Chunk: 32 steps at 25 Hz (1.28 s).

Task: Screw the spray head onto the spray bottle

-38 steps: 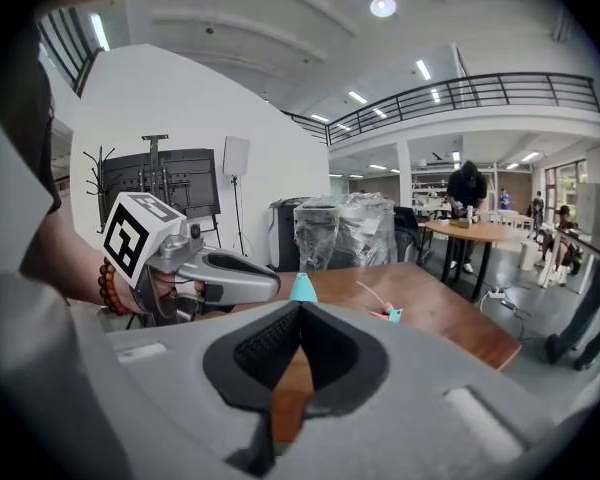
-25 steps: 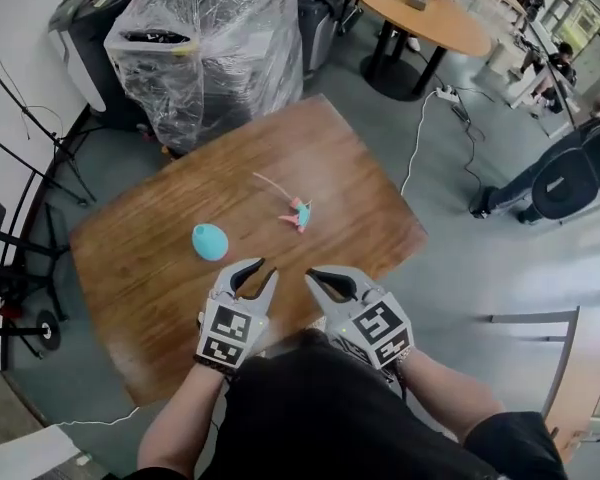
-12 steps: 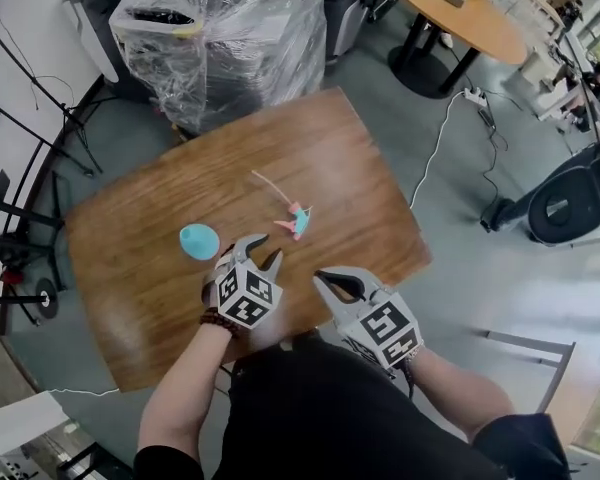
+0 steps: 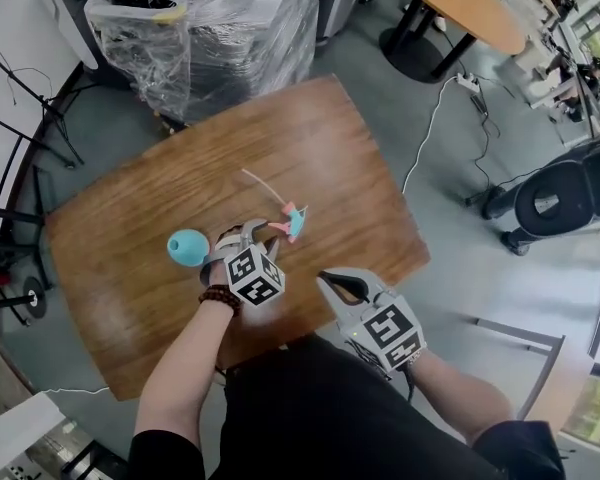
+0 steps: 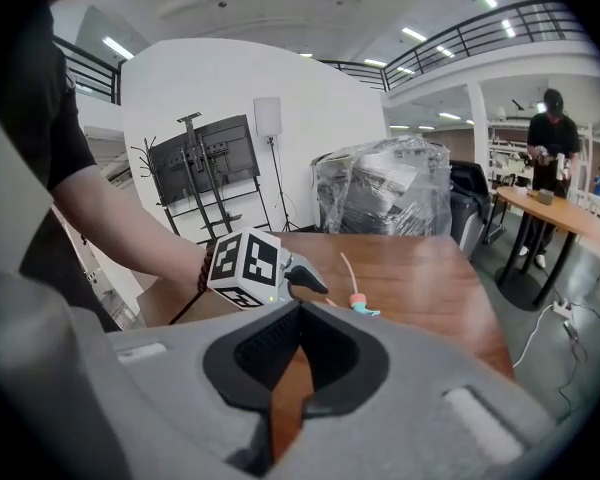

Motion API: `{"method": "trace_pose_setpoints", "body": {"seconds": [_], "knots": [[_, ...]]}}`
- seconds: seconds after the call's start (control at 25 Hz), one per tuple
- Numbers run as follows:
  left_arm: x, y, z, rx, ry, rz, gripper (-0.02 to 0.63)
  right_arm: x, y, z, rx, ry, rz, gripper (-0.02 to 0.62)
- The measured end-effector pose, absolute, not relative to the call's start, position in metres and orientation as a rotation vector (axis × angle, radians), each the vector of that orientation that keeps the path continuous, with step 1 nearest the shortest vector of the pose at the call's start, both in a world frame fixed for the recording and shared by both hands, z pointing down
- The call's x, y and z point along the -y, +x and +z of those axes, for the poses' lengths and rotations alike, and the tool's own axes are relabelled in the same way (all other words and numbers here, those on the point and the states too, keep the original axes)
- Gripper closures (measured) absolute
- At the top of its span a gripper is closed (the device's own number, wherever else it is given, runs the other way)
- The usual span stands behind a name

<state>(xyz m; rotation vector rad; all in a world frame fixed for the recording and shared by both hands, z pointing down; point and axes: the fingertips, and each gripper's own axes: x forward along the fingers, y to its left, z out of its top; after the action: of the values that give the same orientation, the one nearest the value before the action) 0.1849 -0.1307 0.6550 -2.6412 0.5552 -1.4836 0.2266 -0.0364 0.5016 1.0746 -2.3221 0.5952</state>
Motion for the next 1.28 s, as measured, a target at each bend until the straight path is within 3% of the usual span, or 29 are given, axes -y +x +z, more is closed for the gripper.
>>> {"method": "trace_pose_setpoints", "body": {"seconds": [0.24, 0.32, 0.48, 0.92, 1.28], "knots": [[0.142, 0.190, 0.668, -0.506, -2.617, -1.504, 0.456, 0.037, 0.232, 0.506, 2.286, 1.095, 0.626, 0.603], [0.142, 0.190, 0.669, -0.496, -2.618, -1.503, 0.514, 0.036, 0.231, 0.506, 2.286, 1.104, 0.628, 0.603], [0.139, 0.193, 0.666, -0.479, -2.628, -1.482, 0.558, 0.035, 0.230, 0.506, 2.285, 1.103, 0.629, 0.603], [0.127, 0.199, 0.617, -0.488, -2.919, -1.336, 0.569, 0.039, 0.238, 0.503, 2.268, 1.076, 0.514, 0.603], [0.101, 0.190, 0.539, -0.386, -3.257, -1.095, 0.569, 0.049, 0.263, 0.486, 2.223, 1.046, 0.216, 0.589]]}}
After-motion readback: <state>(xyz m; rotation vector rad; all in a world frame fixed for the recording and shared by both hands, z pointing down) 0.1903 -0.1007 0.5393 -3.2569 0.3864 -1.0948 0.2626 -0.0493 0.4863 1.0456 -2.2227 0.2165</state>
